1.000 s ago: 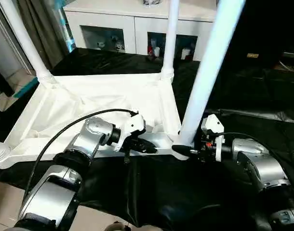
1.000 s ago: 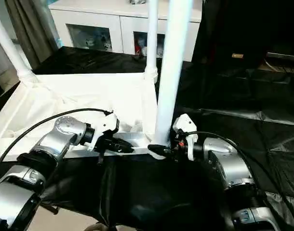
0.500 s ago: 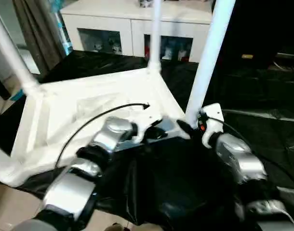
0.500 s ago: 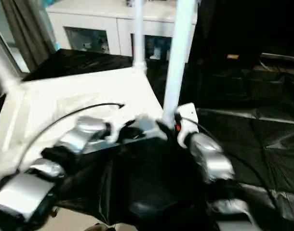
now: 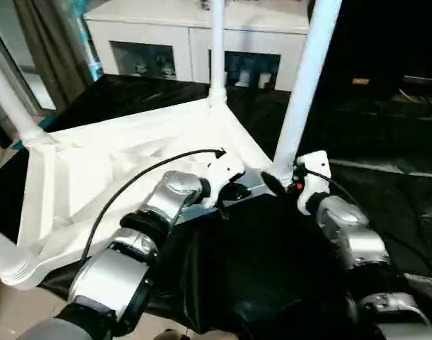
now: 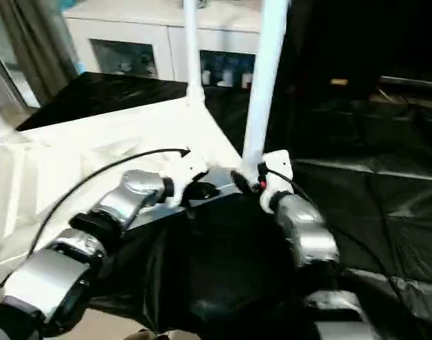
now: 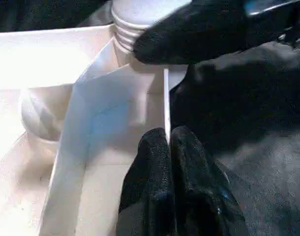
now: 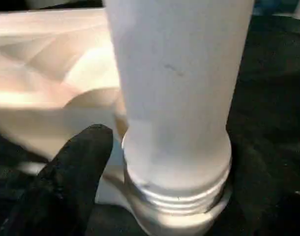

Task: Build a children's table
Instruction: Rotate leg to tighten

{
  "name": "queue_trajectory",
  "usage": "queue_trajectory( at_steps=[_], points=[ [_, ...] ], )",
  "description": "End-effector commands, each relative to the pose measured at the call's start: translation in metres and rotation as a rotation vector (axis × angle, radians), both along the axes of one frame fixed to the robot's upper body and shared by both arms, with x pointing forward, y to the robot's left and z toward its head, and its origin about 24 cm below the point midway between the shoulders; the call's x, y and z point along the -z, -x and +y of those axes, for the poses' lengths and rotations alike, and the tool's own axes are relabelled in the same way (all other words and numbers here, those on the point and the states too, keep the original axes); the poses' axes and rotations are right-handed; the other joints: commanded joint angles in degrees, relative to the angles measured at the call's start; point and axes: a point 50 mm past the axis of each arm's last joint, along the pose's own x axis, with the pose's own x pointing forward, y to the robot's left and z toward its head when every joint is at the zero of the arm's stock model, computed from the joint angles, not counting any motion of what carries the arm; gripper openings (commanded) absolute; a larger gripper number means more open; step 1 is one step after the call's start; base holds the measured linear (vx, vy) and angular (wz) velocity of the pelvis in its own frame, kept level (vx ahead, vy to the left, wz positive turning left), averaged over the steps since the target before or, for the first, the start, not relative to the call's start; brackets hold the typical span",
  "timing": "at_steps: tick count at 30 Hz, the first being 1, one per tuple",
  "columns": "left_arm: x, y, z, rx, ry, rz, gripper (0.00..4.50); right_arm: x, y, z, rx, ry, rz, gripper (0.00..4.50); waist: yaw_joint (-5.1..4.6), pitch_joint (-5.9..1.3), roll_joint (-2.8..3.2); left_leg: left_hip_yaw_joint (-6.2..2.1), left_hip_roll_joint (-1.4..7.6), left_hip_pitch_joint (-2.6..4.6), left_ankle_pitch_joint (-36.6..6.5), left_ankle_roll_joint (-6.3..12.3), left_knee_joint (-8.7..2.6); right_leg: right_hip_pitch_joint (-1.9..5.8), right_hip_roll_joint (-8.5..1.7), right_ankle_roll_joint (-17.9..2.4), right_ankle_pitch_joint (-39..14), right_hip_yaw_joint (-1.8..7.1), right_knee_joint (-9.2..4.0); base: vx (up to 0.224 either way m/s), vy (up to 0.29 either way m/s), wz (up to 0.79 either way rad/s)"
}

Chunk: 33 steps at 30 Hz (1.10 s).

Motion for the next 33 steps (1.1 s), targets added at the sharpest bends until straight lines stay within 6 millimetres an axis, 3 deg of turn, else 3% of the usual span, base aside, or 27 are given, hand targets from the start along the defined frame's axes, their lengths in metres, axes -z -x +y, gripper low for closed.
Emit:
queue_trajectory(
  at_steps=[1, 2, 5, 8, 9, 11, 13, 17, 24, 30, 32, 33],
  points=[
    [-0.011, -0.001, -0.001, 0.060, 0.032, -0.044, 0.00, -0.001, 0.009, 0.026, -0.225, -0.033, 0.002, 3.79, 0.46, -4.18, -0.87, -1.70, 3.24, 0.77, -10.47, 5.38, -3.75, 3.19, -4.43, -12.84, -8.83, 2.83, -3.88, 0.000, 0.000, 0.00],
    [-0.011, 0.002, 0.003, 0.101, 0.038, -0.039, 0.00, -0.003, 0.011, 0.022, -0.258, -0.026, -0.001, 3.79, 0.49, -4.33, -1.07, -1.63, 3.30, 0.63, -8.72, 6.38, -3.57, 3.21, -4.33, -13.58, -6.20, 2.75, -3.51, 0.000, 0.000, 0.00],
    [-0.010, 0.007, 0.011, 0.180, 0.042, -0.005, 0.00, -0.006, 0.016, 0.015, -0.334, -0.009, -0.004, 3.79, 0.50, -4.32, -0.85, -1.48, 3.41, 0.53, -7.79, 7.60, -3.36, 2.99, -4.23, -14.84, -3.78, 2.65, -3.11, 0.000, 0.000, 0.00],
    [-0.009, 0.016, 0.024, 0.293, 0.025, 0.046, 0.00, -0.010, 0.024, 0.006, -0.455, 0.001, 0.012, 3.79, 0.74, -4.20, -0.72, -1.42, 3.66, 0.63, -8.95, 7.86, -3.42, 2.90, -4.24, -15.10, -5.68, 2.68, -3.24, 0.000, 0.000, 0.00],
    [-0.009, 0.018, 0.027, 0.319, 0.031, 0.060, 0.00, -0.010, 0.028, 0.004, -0.502, 0.018, 0.019, 3.79, 0.87, -4.09, -1.20, -1.36, 3.82, 0.90, -10.16, 7.12, -3.59, 2.74, -4.21, -15.02, -7.38, 2.74, -3.46, 0.000, 0.000, 0.00],
    [-0.009, 0.019, 0.029, 0.331, 0.033, 0.067, 0.00, -0.010, 0.030, 0.003, -0.526, 0.023, 0.025, 3.79, 1.18, -3.91, -0.80, -1.33, 3.88, 1.23, -12.07, 5.85, -3.72, 2.38, -4.31, -14.57, -11.00, 2.83, -3.84, 0.000, 0.000, 0.00],
    [-0.009, 0.021, 0.032, 0.353, 0.029, 0.076, 0.00, -0.011, 0.033, 0.001, -0.561, 0.024, 0.036, 3.79, 1.68, -3.85, -0.77, -1.39, 4.05, 1.45, -13.00, 4.77, -3.91, 2.32, -4.36, -13.89, -12.85, 2.96, -3.96, 0.000, 0.000, 0.00],
    [-0.010, 0.025, 0.038, 0.391, 0.023, 0.106, 0.00, -0.011, 0.038, -0.004, -0.612, 0.037, 0.067, 3.79, 1.88, -3.84, -0.79, -1.48, 4.03, 1.38, -13.93, 3.36, -4.13, 2.38, -4.43, -13.52, -12.98, 3.05, -3.82, 0.000, 0.000, 0.00],
    [-0.011, 0.027, 0.038, 0.400, 0.030, 0.113, 0.00, -0.011, 0.042, -0.003, -0.646, 0.017, 0.085, 3.31, 2.18, -4.14, -0.88, -1.45, 3.87, 1.11, -10.28, 4.63, -3.74, 2.51, -4.43, -13.80, -9.40, 3.00, -3.40, 0.000, 0.000, 0.00],
    [-0.012, 0.026, 0.035, 0.377, 0.043, 0.098, 0.00, -0.007, 0.044, 0.002, -0.627, 0.002, 0.091, 2.89, 2.63, -4.09, -0.77, -1.49, 3.93, 1.21, -11.42, 4.00, -3.81, 2.39, -4.51, -13.11, -11.83, 2.96, -3.71, 0.000, 0.000, 0.00],
    [-0.011, 0.018, 0.028, 0.269, 0.038, 0.052, 0.00, 0.009, 0.036, 0.003, -0.452, 0.062, 0.120, 2.79, 2.45, -3.98, -0.76, -1.57, 3.93, 1.16, -11.66, 3.32, -3.94, 2.23, -4.41, -12.88, -12.12, 3.01, -3.70, 0.000, 0.000, 0.00],
    [-0.010, 0.014, 0.024, 0.215, 0.038, 0.040, 0.00, 0.018, 0.033, 0.004, -0.351, 0.083, 0.139, 2.79, 2.06, -3.73, -0.93, -1.67, 3.73, 1.26, -13.37, 2.07, -4.19, 2.20, -4.51, -12.24, -15.05, 2.95, -4.10, 0.000, 0.000, 0.00]
  ],
)
